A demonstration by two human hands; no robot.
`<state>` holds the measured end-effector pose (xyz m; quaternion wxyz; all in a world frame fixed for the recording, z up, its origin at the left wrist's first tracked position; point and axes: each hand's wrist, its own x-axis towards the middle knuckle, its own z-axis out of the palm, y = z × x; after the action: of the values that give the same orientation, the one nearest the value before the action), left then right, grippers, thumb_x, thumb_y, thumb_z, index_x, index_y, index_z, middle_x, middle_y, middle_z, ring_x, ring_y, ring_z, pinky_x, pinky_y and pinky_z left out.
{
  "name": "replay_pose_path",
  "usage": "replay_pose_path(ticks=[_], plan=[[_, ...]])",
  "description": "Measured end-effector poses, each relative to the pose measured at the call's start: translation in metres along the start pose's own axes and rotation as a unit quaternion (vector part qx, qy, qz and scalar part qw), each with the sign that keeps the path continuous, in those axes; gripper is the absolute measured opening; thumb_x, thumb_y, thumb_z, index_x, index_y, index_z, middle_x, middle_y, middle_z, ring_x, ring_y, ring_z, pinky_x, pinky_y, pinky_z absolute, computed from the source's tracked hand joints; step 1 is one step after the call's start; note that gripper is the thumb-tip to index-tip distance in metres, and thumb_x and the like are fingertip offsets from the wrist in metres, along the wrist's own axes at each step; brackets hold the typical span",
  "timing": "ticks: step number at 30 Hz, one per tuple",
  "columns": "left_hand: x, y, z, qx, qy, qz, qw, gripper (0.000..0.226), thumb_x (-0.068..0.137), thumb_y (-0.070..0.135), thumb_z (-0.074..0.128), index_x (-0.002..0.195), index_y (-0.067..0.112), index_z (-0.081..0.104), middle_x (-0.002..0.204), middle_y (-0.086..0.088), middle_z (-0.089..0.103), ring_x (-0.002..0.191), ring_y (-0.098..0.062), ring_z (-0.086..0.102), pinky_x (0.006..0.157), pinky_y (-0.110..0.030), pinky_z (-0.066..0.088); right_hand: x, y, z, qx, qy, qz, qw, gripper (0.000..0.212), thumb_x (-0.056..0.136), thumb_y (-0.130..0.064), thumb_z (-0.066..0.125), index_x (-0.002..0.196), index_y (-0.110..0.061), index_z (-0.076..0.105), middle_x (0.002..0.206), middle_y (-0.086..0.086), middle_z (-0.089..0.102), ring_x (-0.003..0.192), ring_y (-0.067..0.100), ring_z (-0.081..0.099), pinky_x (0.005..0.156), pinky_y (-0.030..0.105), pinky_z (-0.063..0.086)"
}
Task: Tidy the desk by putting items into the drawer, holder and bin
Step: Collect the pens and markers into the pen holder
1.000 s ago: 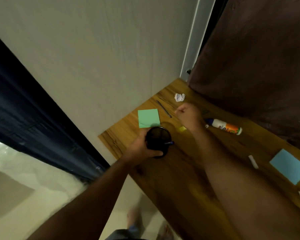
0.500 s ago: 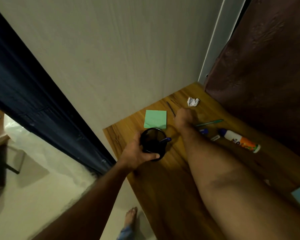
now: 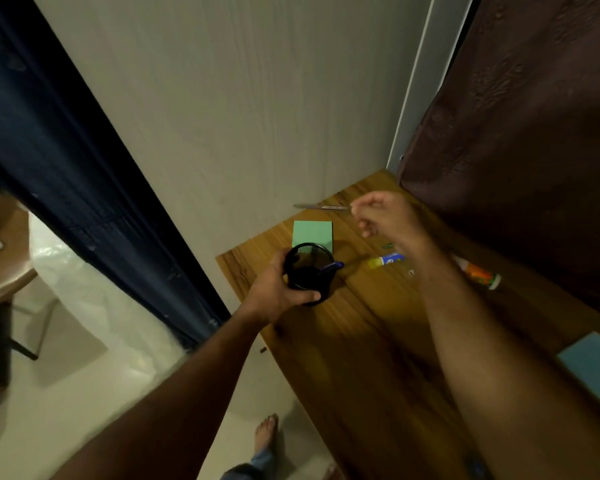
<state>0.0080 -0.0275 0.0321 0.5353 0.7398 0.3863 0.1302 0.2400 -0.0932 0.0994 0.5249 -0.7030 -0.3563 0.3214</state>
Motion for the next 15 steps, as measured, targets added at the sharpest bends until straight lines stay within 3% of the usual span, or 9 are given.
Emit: replay_pose_path(ticks=[3,5,9,10,12,15], plan=[[-0.002,0.004,-0.004,0.006,-0.003,0.014,1.0,0.103,0.058,0.027,0.09,0.144,0.024,0.033,0.136,0.007,0.053,0.127,-0.012,0.048,0.106,-0.031,0.042,-0.014,-0.032,-0.015,-0.053,-0.027,-0.068,0.996,0.006,0.088,0.002,0.064,0.093,0.001,0.068,0.063,0.0,0.062,0.046,0.0,0.054,0.046,0.018,0.049],[-0.003,0.007,-0.005,0.004,-0.015,0.02,1.0,0.101,0.06,0.025,0.09,0.144,0.024,0.033,0.136,0.007,0.053,0.125,-0.011,0.048,0.101,-0.026,0.042,-0.025,-0.043,-0.018,-0.125,-0.054,-0.092,0.986,0.008,0.087,-0.001,0.066,0.085,-0.008,0.069,0.056,-0.003,0.062,0.046,0.002,0.054,0.045,0.019,0.049],[0.002,0.017,-0.003,0.017,-0.06,0.05,0.997,0.102,0.061,0.026,0.09,0.145,0.022,0.032,0.139,0.004,0.05,0.126,-0.012,0.047,0.102,-0.027,0.04,-0.046,-0.039,-0.007,-0.221,-0.054,-0.095,0.969,0.014,0.083,-0.002,0.068,0.078,-0.015,0.069,0.062,0.012,0.06,0.05,0.015,0.05,0.046,0.025,0.043],[0.005,0.02,-0.002,0.023,-0.073,0.056,0.996,0.102,0.06,0.027,0.09,0.144,0.023,0.032,0.139,0.004,0.051,0.126,-0.013,0.048,0.102,-0.028,0.04,-0.052,-0.037,-0.004,-0.23,-0.039,-0.098,0.968,0.014,0.082,-0.002,0.068,0.076,-0.014,0.07,0.059,0.004,0.061,0.049,0.011,0.049,0.048,0.025,0.042],[0.007,0.025,-0.004,0.03,-0.092,0.064,0.993,0.102,0.058,0.033,0.09,0.142,0.024,0.034,0.137,0.005,0.052,0.125,-0.013,0.049,0.103,-0.032,0.043,-0.061,-0.035,0.0,-0.264,-0.015,-0.109,0.958,0.01,0.079,0.0,0.069,0.077,-0.009,0.072,0.05,-0.015,0.059,0.046,0.0,0.052,0.05,0.011,0.04],[0.009,0.036,-0.007,0.042,-0.118,0.082,0.989,0.104,0.052,0.041,0.09,0.14,0.026,0.036,0.132,0.006,0.055,0.122,-0.015,0.053,0.102,-0.038,0.048,-0.074,-0.034,0.005,-0.317,0.005,-0.103,0.943,0.004,0.077,-0.001,0.071,0.08,-0.002,0.074,0.049,-0.016,0.054,0.053,-0.013,0.053,0.05,0.004,0.038]])
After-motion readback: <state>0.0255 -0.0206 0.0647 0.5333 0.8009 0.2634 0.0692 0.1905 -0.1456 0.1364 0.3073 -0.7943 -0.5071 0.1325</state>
